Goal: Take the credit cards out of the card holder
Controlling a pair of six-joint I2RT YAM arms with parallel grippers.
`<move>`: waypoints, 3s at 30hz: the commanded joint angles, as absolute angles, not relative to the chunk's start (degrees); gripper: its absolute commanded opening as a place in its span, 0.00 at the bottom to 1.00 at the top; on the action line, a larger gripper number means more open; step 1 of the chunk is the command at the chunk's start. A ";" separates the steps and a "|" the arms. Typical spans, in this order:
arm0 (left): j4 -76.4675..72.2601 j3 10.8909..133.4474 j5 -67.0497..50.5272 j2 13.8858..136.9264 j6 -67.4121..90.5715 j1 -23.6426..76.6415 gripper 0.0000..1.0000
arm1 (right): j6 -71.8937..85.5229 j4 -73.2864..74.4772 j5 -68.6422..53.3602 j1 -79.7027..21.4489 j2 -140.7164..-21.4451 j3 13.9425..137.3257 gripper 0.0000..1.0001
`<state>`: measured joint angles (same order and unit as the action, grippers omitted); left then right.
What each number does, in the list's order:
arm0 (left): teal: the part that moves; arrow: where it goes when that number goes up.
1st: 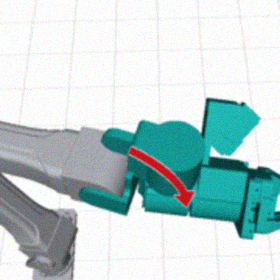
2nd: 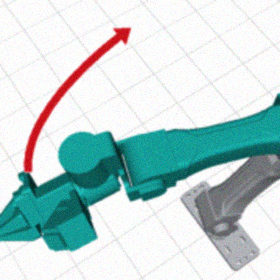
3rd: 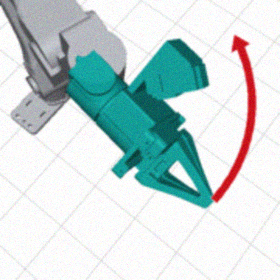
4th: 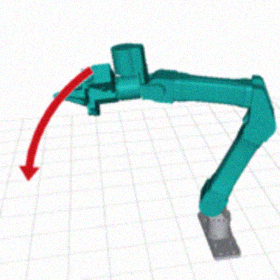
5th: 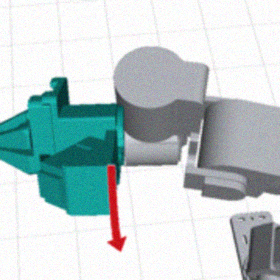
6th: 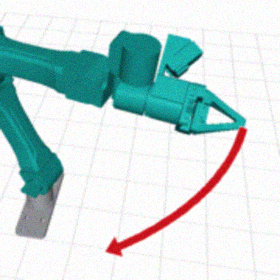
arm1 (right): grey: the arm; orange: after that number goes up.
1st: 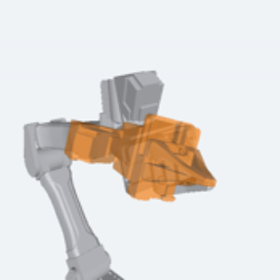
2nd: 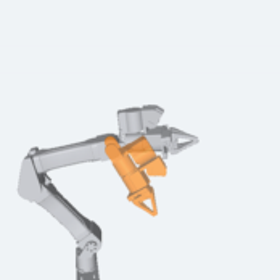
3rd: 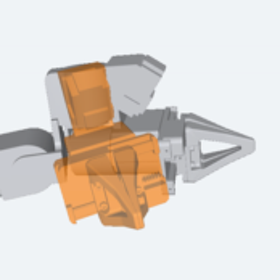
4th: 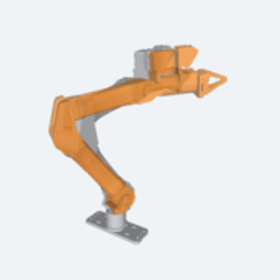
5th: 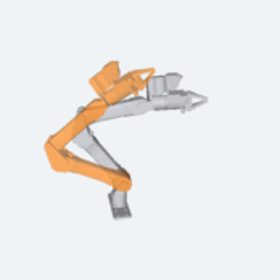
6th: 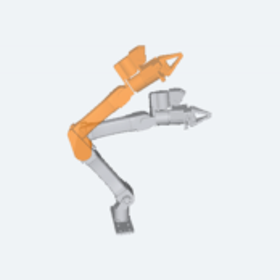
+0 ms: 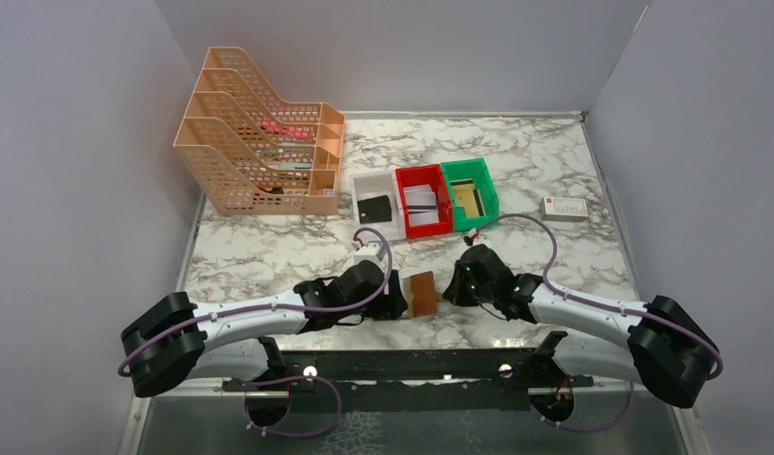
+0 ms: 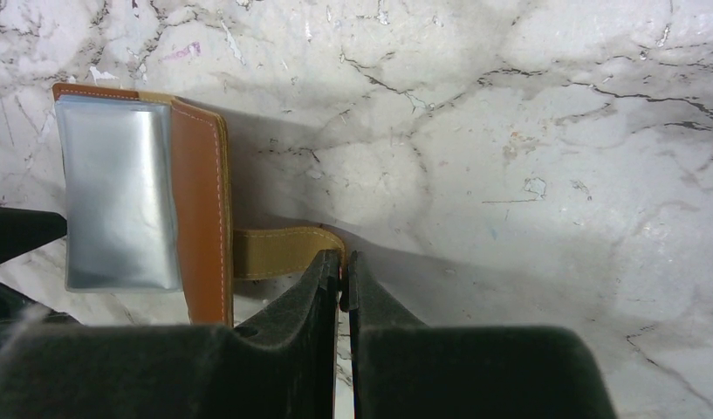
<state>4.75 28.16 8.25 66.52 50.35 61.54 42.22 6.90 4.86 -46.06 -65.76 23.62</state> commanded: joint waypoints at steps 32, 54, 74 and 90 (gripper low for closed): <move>-6.11 45.15 -7.35 87.47 36.70 61.70 0.64 | 49.97 26.74 9.69 -45.97 -60.23 32.61 0.49; -5.80 43.46 -6.47 92.75 37.35 61.17 0.41 | 43.27 18.48 2.57 -45.37 -64.87 40.72 0.18; -0.66 41.93 0.93 88.07 39.81 61.09 0.41 | 43.90 3.55 -11.35 -41.80 -85.54 34.81 0.17; 14.87 39.80 10.66 78.82 49.95 60.12 0.61 | 42.74 -0.81 -15.75 -41.75 -81.12 29.84 0.22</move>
